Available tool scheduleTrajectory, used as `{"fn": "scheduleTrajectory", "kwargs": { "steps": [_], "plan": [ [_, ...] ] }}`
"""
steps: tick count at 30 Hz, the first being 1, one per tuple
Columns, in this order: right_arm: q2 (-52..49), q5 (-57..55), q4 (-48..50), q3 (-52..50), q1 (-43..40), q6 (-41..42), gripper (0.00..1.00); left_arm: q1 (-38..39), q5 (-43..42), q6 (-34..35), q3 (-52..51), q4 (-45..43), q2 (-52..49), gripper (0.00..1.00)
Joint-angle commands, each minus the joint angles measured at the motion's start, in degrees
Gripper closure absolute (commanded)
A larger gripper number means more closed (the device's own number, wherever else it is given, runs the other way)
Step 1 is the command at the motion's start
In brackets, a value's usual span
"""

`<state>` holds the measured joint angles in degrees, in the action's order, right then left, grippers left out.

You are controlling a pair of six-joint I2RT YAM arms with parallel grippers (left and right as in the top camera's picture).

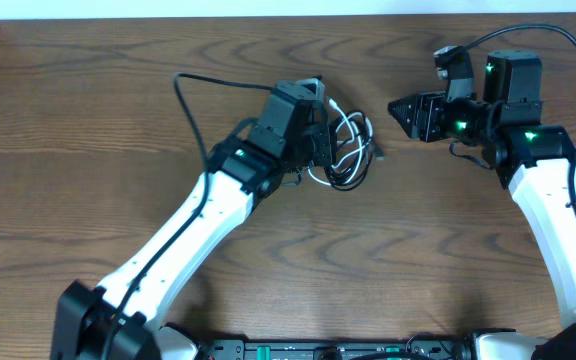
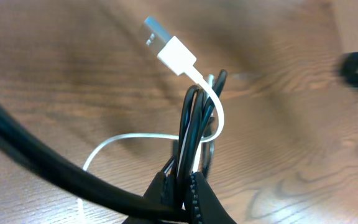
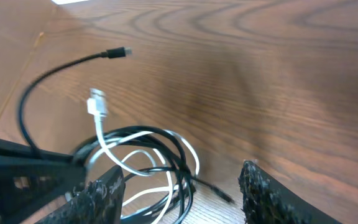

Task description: Untangle cables

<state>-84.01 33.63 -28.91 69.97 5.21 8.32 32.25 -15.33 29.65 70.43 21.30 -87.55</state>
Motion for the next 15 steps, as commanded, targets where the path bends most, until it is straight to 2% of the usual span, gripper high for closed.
{"fn": "scheduleTrajectory", "kwargs": {
  "steps": [1,5,8,15],
  "plan": [
    [-0.11,4.50,0.72,0.46,1.14,-3.26,0.43,-0.31,-0.72,-2.03,0.72,0.76,0.72,0.92],
    [-0.50,4.48,1.51,0.46,2.73,-3.30,0.44,-1.75,-1.18,-1.95,0.72,1.88,0.74,0.93],
    [-1.42,4.50,2.47,0.46,4.28,-4.57,0.44,-3.23,-5.73,-1.92,0.72,1.97,0.74,0.93],
    [-5.81,4.48,3.61,0.46,9.22,-5.97,0.45,-6.51,-8.24,2.36,0.70,2.82,0.74,0.92]
  ]
}}
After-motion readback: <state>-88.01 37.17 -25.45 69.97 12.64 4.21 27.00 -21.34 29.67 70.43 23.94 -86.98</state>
